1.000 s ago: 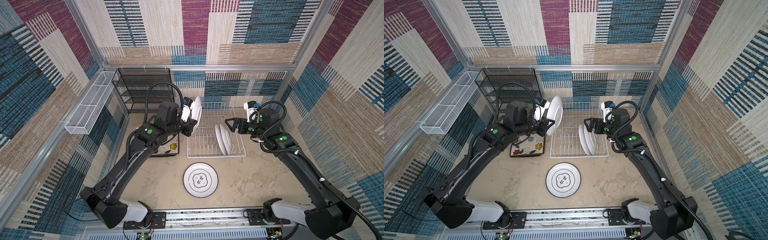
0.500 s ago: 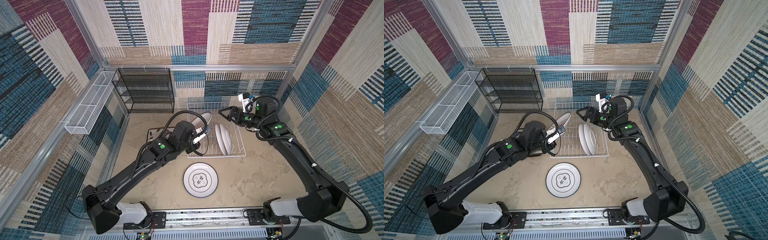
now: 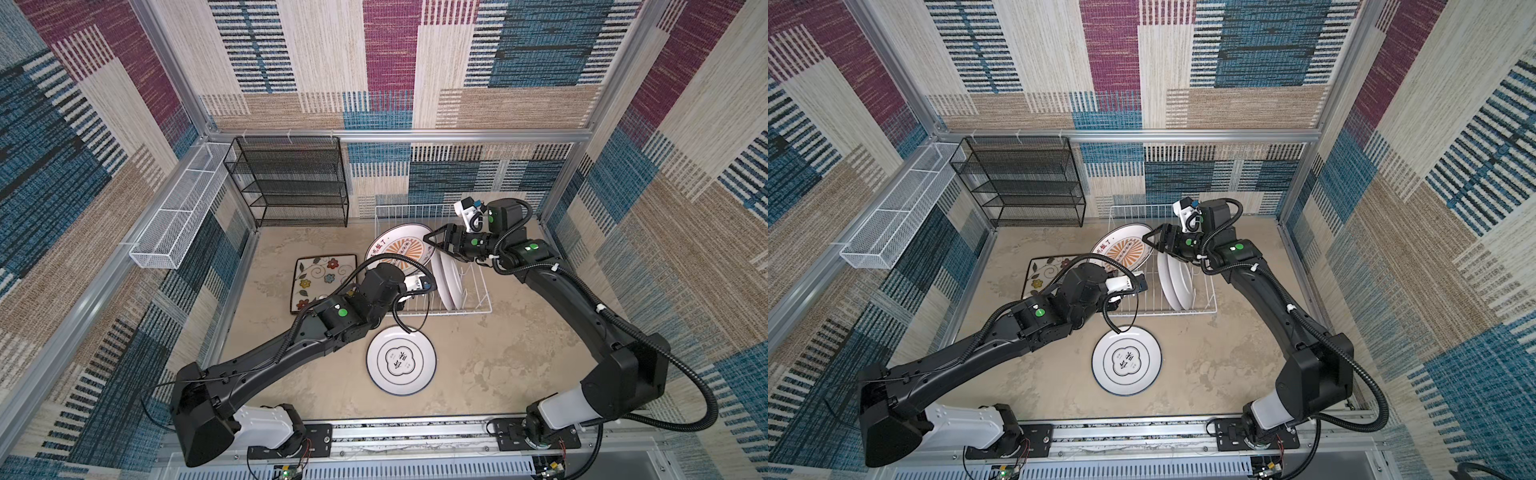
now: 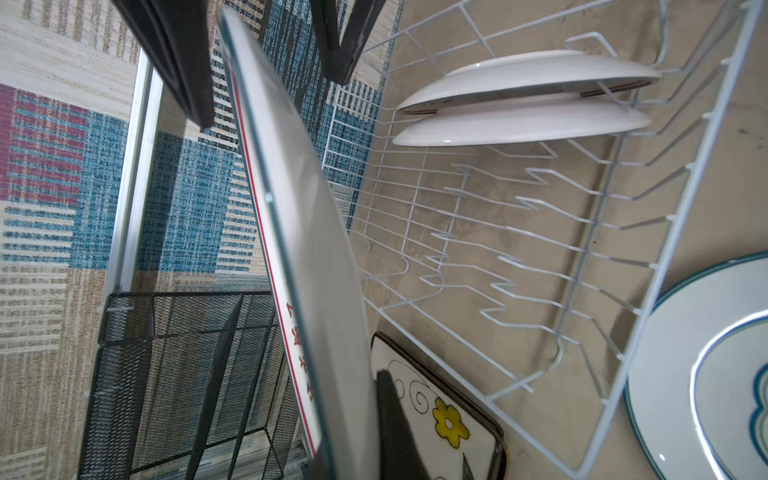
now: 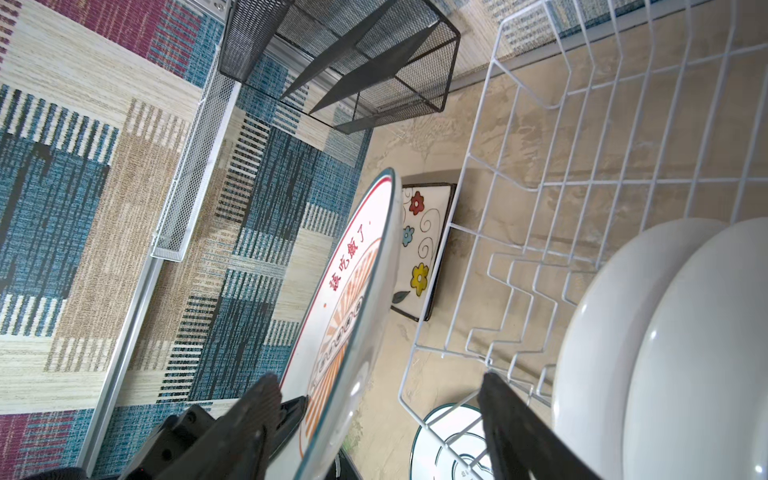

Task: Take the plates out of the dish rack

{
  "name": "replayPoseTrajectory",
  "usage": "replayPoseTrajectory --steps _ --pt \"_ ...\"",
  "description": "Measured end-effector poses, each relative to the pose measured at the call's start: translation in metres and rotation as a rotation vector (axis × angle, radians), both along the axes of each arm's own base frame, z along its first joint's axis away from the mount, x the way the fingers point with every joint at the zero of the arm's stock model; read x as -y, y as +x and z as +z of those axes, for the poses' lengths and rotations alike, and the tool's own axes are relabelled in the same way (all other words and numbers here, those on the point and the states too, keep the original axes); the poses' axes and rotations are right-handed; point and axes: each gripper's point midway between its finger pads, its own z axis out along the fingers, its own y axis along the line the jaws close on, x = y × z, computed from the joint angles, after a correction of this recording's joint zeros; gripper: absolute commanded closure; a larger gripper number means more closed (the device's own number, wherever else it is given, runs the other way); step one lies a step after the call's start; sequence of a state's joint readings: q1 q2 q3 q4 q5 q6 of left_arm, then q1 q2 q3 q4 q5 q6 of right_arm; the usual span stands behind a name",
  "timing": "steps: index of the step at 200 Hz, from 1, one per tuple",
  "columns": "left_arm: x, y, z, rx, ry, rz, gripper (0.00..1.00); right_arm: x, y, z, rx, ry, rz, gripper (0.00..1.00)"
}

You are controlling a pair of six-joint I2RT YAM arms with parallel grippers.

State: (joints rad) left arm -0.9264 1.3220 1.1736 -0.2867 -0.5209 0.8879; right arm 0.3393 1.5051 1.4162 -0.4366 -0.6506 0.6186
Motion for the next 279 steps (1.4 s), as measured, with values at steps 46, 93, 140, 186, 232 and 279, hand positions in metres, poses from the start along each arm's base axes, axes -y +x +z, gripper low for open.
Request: replayPoseTrajectory --steps 46,93,140,186,232,279 --pt "0.001 0.002 -0.007 0.057 0.084 -0.005 1.0 -0.007 -0.003 -0.014 -0.041 -0.012 0.023 0.54" --pt "0.0 0.002 -0.016 0.075 0.162 -0.009 1.0 -0.015 -0.006 -0.028 -0.096 -0.005 0.065 0.67" --pt "0.001 0.007 -0.02 0.1 0.215 -0.004 1.0 -0.015 -0.007 -0.033 -0.139 0.003 0.06 0.83" --pt "0.002 0.011 -0.024 0.119 0.268 0.004 1.0 -0.013 -0.002 -0.039 -0.236 0.032 -0.013 0.99" --pt "0.0 0.014 -0.021 0.108 0.248 0.042 0.68 -0.015 0.0 -0.034 -0.188 0.045 0.001 1.0" --pt "0.001 0.012 -0.006 0.081 0.111 0.088 0.35 -0.015 -0.003 -0.026 -0.144 0.067 0.029 1.0"
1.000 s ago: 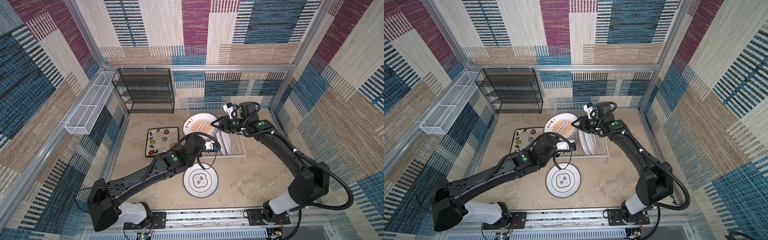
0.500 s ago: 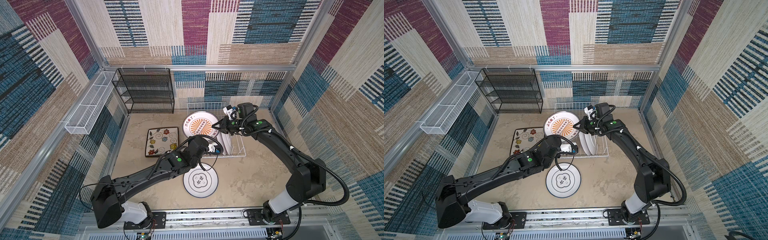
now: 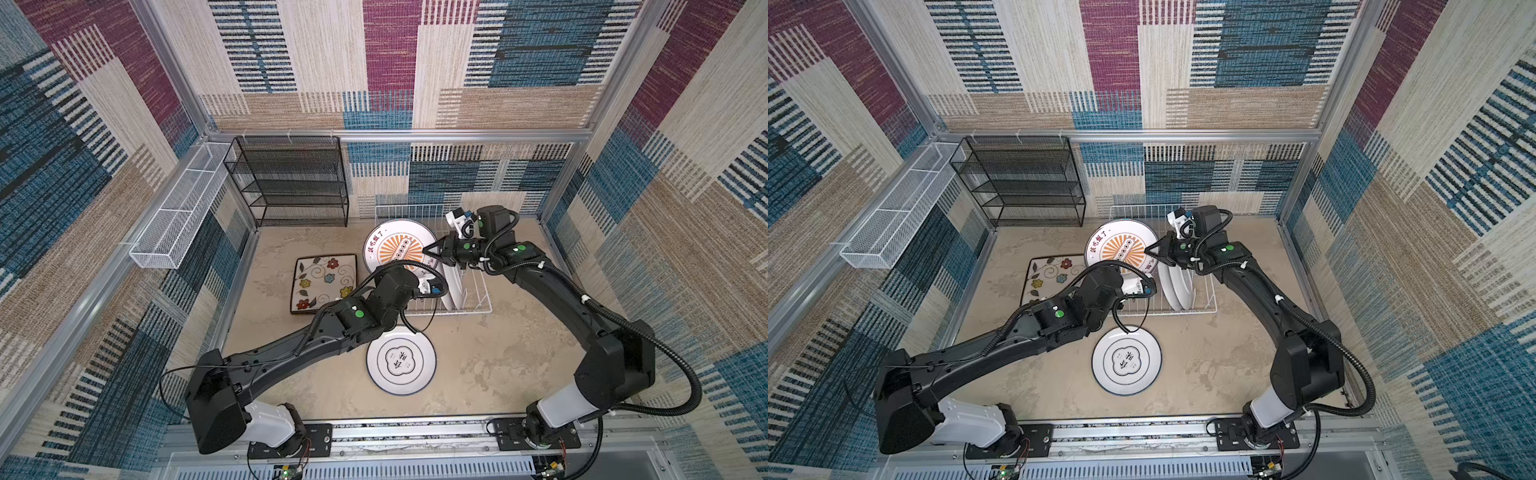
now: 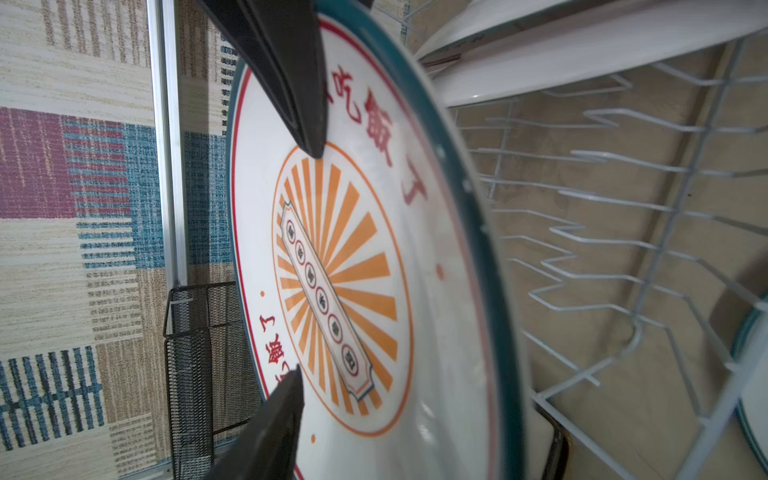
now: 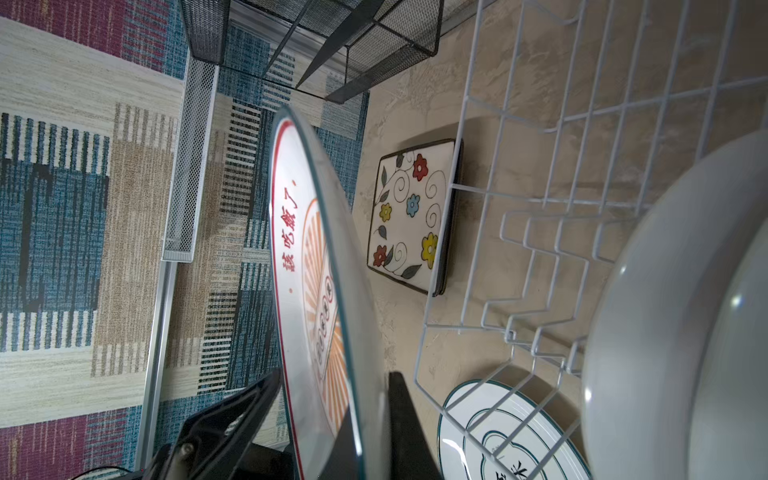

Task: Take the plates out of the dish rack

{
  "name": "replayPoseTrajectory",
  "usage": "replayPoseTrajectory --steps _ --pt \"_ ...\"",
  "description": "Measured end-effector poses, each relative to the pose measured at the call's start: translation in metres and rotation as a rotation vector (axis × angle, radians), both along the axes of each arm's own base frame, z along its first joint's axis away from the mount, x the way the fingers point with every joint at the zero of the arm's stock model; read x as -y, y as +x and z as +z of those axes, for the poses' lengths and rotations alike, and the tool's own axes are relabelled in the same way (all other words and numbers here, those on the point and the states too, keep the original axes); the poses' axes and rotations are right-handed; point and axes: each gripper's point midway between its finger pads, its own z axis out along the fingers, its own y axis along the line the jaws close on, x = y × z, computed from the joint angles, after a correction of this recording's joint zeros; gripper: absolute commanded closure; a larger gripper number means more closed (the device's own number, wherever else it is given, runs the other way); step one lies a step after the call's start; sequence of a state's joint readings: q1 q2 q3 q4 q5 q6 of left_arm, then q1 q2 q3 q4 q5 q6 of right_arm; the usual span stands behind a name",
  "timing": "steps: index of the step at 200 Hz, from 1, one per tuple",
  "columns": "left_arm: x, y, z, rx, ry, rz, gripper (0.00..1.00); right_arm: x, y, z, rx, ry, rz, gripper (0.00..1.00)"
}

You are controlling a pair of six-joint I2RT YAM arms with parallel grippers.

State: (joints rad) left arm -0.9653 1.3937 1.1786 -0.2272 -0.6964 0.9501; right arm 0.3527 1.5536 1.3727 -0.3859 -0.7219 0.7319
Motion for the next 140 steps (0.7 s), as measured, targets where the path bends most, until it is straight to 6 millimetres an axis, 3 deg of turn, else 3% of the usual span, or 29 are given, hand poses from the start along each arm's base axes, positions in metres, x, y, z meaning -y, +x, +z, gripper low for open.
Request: replayPoseTrajectory --steps 32,62,100,140 --pt "0.003 -0.01 0.011 -0.043 -0.111 -0.019 0.22 0.012 0.006 0.007 0.016 0.017 -0.039 1.0" --pt "0.0 -0.026 0.027 -0.089 -0.262 -0.033 0.18 0.032 0.01 0.016 0.041 0.042 -0.107 1.0" --pt "-0.013 -0.041 0.065 -0.129 -0.512 -0.035 0.15 0.044 0.014 0.025 0.07 0.057 -0.145 1.0" --pt "-0.045 -0.024 0.101 -0.224 -0.894 0.082 0.13 0.046 0.011 0.022 0.073 0.061 -0.142 1.0"
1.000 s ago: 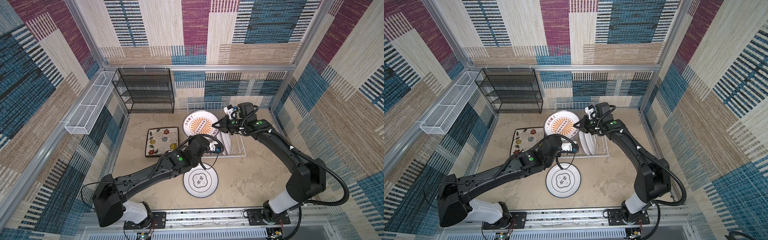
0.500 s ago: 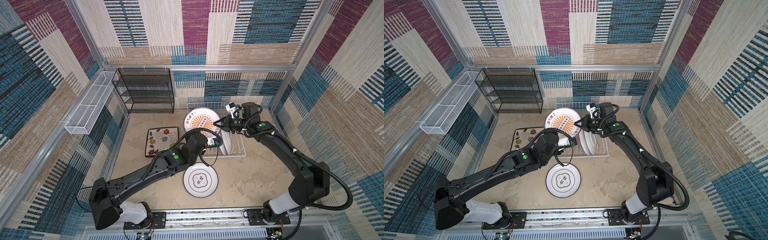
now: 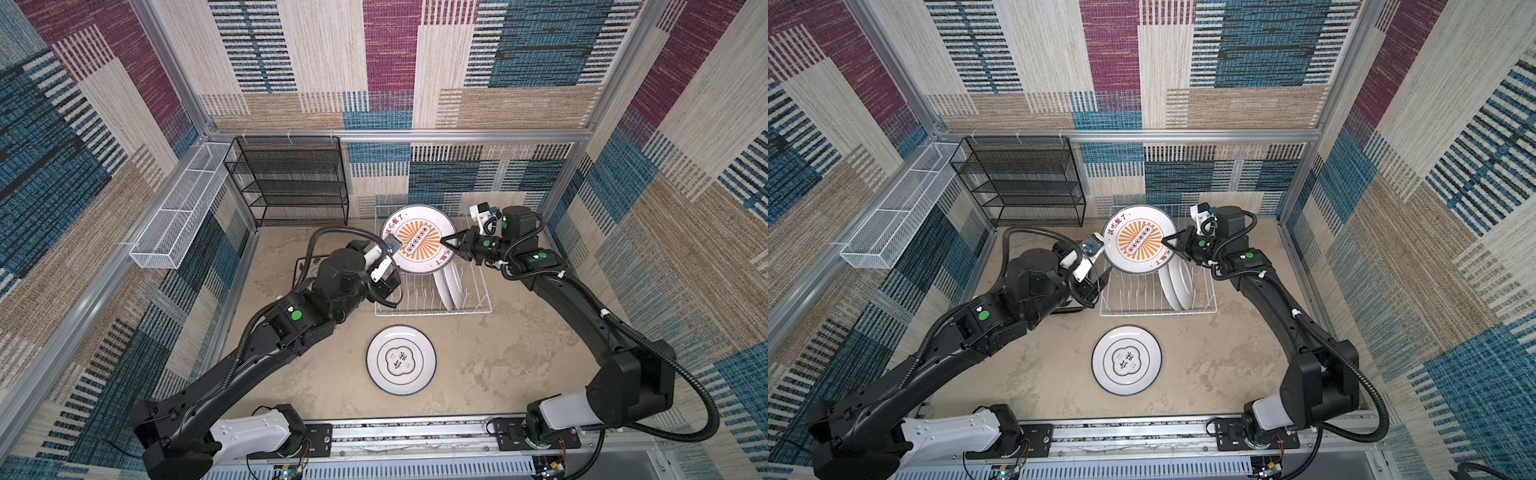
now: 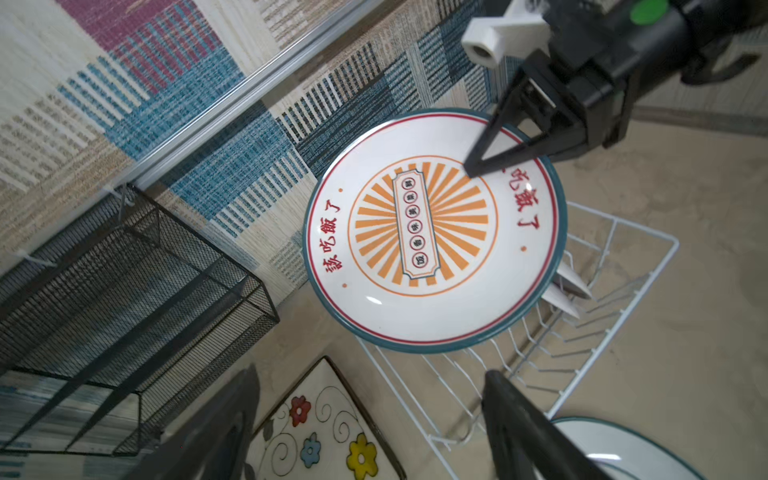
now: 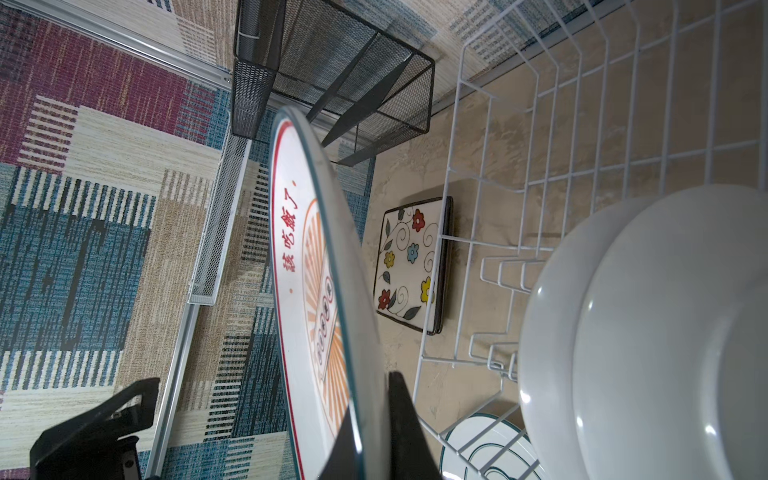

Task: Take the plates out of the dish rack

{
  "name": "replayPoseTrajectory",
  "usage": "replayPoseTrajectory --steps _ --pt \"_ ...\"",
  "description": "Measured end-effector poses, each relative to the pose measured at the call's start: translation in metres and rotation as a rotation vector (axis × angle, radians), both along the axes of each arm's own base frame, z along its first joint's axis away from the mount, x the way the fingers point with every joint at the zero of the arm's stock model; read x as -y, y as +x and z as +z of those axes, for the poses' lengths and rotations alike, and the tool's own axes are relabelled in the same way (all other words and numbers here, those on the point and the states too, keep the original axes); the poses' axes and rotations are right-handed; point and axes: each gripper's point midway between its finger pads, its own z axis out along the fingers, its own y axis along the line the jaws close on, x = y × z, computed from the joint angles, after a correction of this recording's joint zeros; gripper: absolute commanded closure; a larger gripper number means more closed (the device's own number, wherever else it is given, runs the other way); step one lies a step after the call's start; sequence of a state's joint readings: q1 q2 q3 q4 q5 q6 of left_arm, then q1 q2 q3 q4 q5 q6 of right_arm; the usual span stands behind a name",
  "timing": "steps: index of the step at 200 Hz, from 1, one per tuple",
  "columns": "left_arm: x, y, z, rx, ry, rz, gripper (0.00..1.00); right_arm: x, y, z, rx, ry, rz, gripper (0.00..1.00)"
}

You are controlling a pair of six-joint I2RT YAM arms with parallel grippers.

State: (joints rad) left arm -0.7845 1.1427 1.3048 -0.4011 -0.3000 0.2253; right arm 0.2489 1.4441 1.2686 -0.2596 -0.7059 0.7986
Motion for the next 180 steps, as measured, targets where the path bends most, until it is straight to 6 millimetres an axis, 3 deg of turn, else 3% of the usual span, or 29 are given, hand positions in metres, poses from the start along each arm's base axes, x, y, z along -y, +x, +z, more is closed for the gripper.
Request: replayPoseTrajectory --steps 19,39,78,109,125,160,180 --pt "-0.021 0.017 -0.003 -0.119 -0.196 0.069 0.12 0.0 -0.002 0.0 0.011 -0.002 0.01 1.0" --pt "-0.028 0.031 -0.018 -0.267 -0.378 0.107 0.12 -0.001 -0.006 0.004 0.036 0.0 0.023 1.0" --pt "-0.013 0.052 -0.056 -0.551 -0.646 0.118 0.14 -0.003 -0.008 0.007 0.064 0.004 0.052 1.0" --pt "0.011 0.064 -0.069 -0.685 -0.759 0.071 0.19 -0.006 -0.011 0.003 0.062 0.004 0.076 1.0" --pt "0.021 0.069 -0.073 -0.733 -0.787 0.046 0.26 -0.006 -0.011 0.002 0.062 0.003 0.082 1.0" --pt "0.037 0.076 -0.076 -0.791 -0.83 -0.005 0.56 -0.008 -0.011 -0.003 0.06 -0.004 0.096 1.0" --pt "0.04 0.076 -0.077 -0.805 -0.839 -0.02 0.68 -0.009 -0.011 -0.005 0.056 -0.003 0.105 1.0"
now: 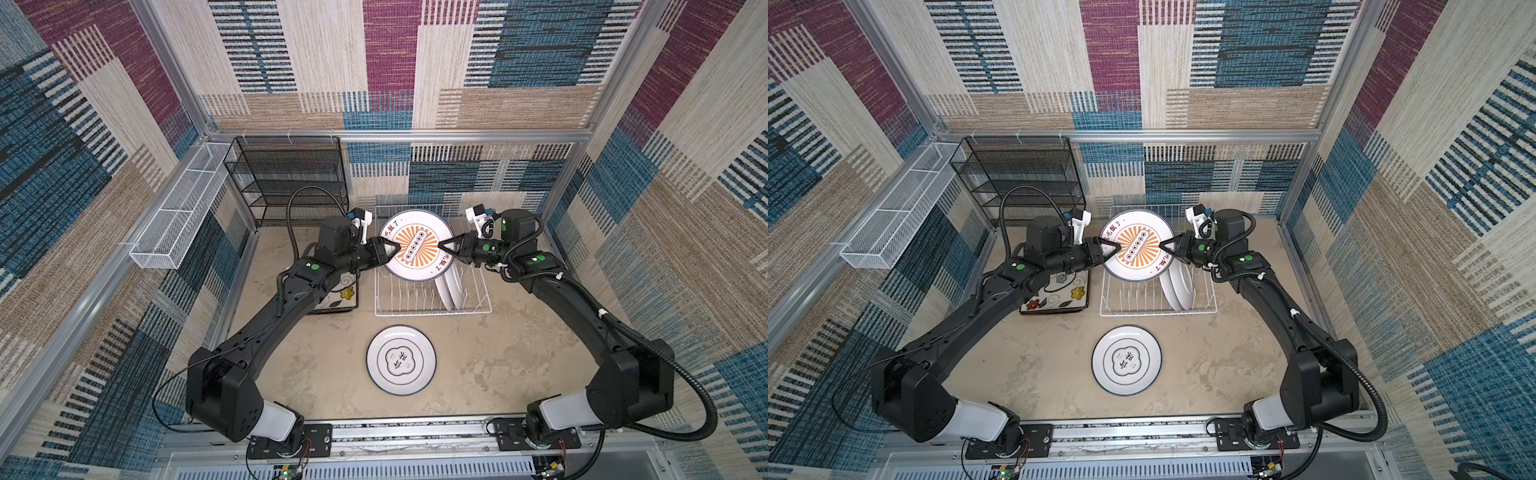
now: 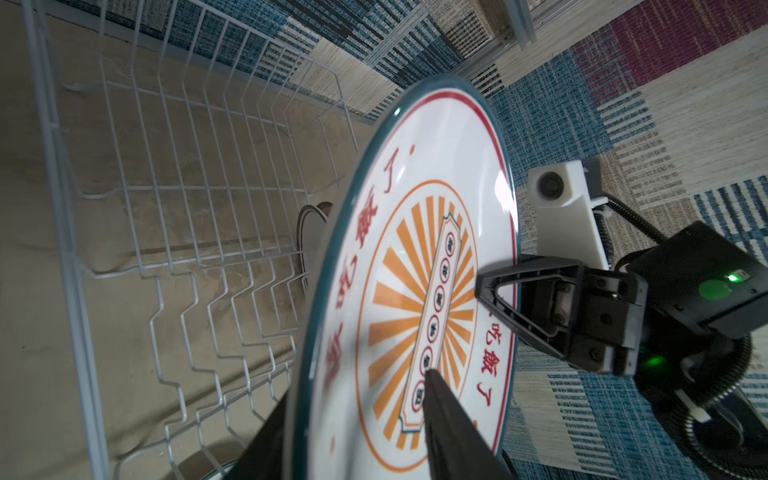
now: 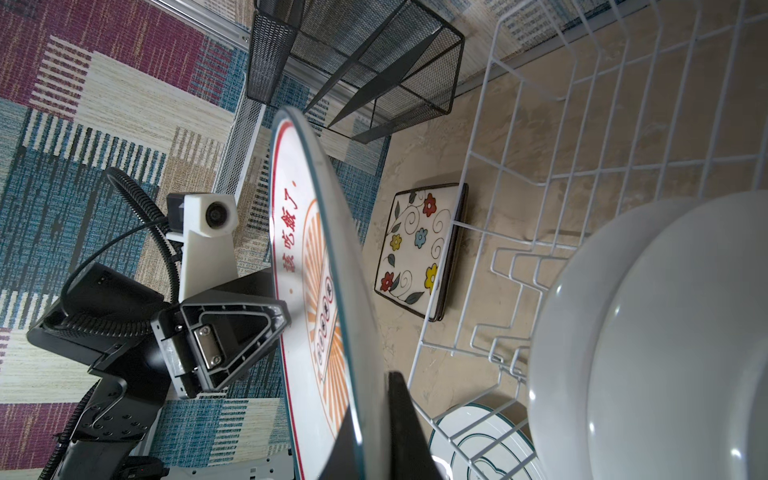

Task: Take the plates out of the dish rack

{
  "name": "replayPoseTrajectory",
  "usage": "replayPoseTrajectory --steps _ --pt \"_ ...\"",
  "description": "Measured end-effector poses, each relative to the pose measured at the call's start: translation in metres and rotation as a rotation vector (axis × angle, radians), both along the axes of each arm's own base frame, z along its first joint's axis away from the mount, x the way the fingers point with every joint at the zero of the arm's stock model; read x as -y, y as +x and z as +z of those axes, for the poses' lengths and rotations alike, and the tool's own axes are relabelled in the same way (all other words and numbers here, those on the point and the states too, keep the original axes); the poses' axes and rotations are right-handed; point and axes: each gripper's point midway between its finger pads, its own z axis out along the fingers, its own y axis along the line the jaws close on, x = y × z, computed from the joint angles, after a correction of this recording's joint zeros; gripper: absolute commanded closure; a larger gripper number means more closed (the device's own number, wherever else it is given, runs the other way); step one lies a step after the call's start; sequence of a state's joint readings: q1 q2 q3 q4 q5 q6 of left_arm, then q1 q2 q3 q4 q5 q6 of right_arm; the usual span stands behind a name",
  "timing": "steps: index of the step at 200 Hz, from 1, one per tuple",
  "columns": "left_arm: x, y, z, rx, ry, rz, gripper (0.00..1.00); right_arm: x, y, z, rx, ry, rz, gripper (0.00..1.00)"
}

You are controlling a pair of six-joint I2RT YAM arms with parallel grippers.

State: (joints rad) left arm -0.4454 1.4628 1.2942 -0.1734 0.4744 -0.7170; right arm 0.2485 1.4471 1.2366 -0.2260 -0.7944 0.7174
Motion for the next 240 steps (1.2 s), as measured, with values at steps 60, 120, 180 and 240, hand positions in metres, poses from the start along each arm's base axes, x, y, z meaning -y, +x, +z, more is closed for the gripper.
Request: replayPoseTrajectory --steps 60,120,180,240 --pt "-0.002 0.0 0.006 -0.043 -0.064 0.027 0.98 0.0 0.001 0.0 0.005 0.008 0.014 0.93" --pt "-0.002 0.0 0.009 -0.033 -0.071 0.034 1.0 0.0 0.001 -0.003 0.007 -0.011 0.006 0.56" --pt "-0.009 -0.016 0.021 -0.031 -0.06 0.031 1.0 0.017 -0.002 0.028 0.239 -0.13 -0.055 0.18" --pt "-0.024 -0.047 0.022 -0.055 -0.044 0.03 1.0 0.037 -0.031 0.043 0.544 -0.32 -0.051 0.0"
